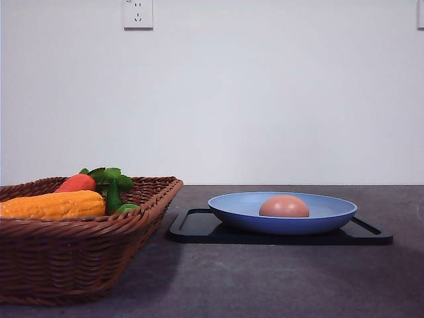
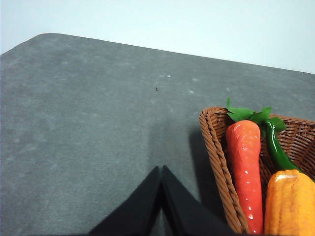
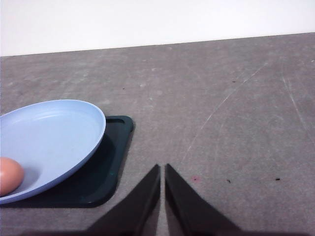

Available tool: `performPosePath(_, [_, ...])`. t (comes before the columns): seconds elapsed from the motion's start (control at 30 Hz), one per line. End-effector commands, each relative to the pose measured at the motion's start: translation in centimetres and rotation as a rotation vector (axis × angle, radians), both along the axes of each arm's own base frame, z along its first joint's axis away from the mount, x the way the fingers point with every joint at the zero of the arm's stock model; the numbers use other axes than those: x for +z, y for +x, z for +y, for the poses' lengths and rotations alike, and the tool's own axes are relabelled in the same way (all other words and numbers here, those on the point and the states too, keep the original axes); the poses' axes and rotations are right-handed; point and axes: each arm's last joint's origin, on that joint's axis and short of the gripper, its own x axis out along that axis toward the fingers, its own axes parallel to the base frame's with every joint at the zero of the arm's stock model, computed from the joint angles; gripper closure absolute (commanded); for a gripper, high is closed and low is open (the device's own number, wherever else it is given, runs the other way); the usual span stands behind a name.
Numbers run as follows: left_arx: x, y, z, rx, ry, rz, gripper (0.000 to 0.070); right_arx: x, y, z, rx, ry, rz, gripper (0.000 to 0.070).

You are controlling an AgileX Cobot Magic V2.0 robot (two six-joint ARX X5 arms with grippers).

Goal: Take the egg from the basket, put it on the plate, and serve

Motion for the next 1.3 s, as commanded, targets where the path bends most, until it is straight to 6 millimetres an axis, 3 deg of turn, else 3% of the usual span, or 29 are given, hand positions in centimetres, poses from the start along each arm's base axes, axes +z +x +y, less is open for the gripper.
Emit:
performPosePath(0.0, [-0.96, 0.11, 0.00, -0.001, -0.002, 0.030, 0.0700, 0.01, 0.01, 0.02, -0.001, 0.009, -0.010, 0.0700])
performPosePath(1.27, [-0.96, 0.11, 0.00, -0.001, -0.002, 0.030, 0.0700, 0.00, 0.01, 0.02, -0.001, 0.009, -0.009, 0.0700])
